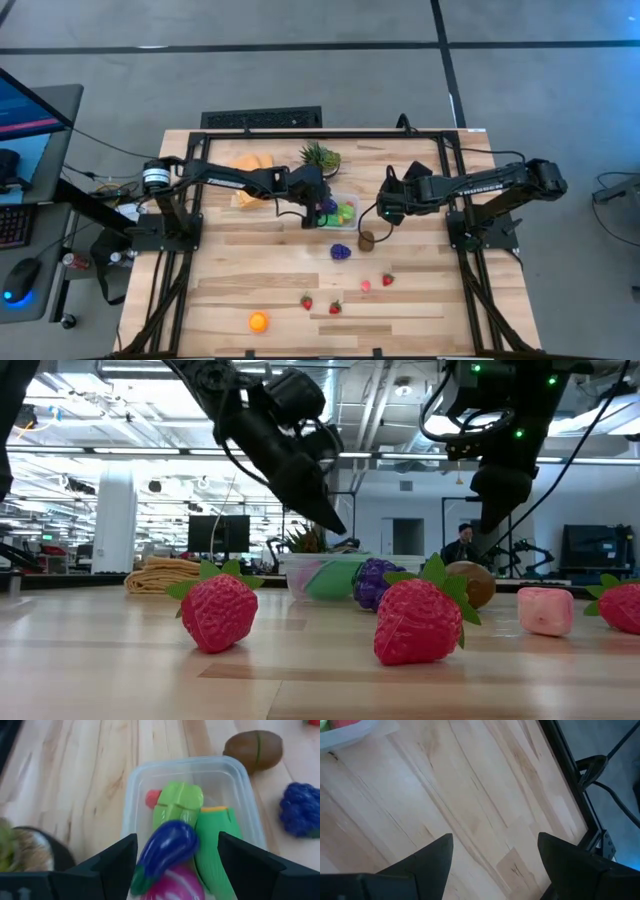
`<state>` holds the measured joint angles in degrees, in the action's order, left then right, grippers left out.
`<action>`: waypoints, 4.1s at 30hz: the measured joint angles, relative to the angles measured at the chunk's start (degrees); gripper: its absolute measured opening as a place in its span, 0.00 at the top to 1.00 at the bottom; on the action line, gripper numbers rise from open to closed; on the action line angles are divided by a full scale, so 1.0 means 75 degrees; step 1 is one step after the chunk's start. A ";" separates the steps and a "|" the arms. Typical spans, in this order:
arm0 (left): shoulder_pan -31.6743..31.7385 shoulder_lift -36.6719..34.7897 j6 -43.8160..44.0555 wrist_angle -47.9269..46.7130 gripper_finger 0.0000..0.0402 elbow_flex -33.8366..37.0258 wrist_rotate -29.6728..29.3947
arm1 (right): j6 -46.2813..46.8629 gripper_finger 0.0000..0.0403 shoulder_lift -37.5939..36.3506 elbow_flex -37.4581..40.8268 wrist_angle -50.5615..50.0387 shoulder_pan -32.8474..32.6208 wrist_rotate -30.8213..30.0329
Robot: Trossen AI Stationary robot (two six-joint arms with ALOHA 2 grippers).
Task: Pick and placing Produce into tupperware
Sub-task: Put the brown kiwi into the transparent container
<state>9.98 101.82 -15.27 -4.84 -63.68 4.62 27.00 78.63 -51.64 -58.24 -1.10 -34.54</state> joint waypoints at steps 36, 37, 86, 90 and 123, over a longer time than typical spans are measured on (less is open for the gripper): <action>-0.1806 -0.3184 0.2751 -0.3348 0.34 0.2693 0.0236 | 0.1395 0.29 0.0000 0.0000 0.0578 -0.1977 0.1758; -0.1816 -0.3217 0.2753 -0.3252 0.34 0.2739 0.0171 | 0.1556 0.29 0.0000 0.0000 0.0886 -0.2008 0.1837; -0.1947 -0.3267 0.2270 -0.3185 0.34 0.2784 -0.0218 | 0.5336 0.29 0.1968 -0.0003 0.3612 -0.1801 0.2612; -0.1947 -0.3264 0.2270 -0.3153 0.34 0.2783 -0.0217 | 0.5098 0.29 0.2347 -0.0015 0.3870 -0.1800 0.2879; -0.1947 -0.3264 0.2279 -0.2782 0.34 0.2777 -0.0215 | 0.3513 0.30 0.2270 -0.0105 0.2789 -0.1798 0.3582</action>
<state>-4.62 77.34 1.83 -25.70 -42.85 3.01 53.35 95.66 -52.42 -37.32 -14.59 -7.68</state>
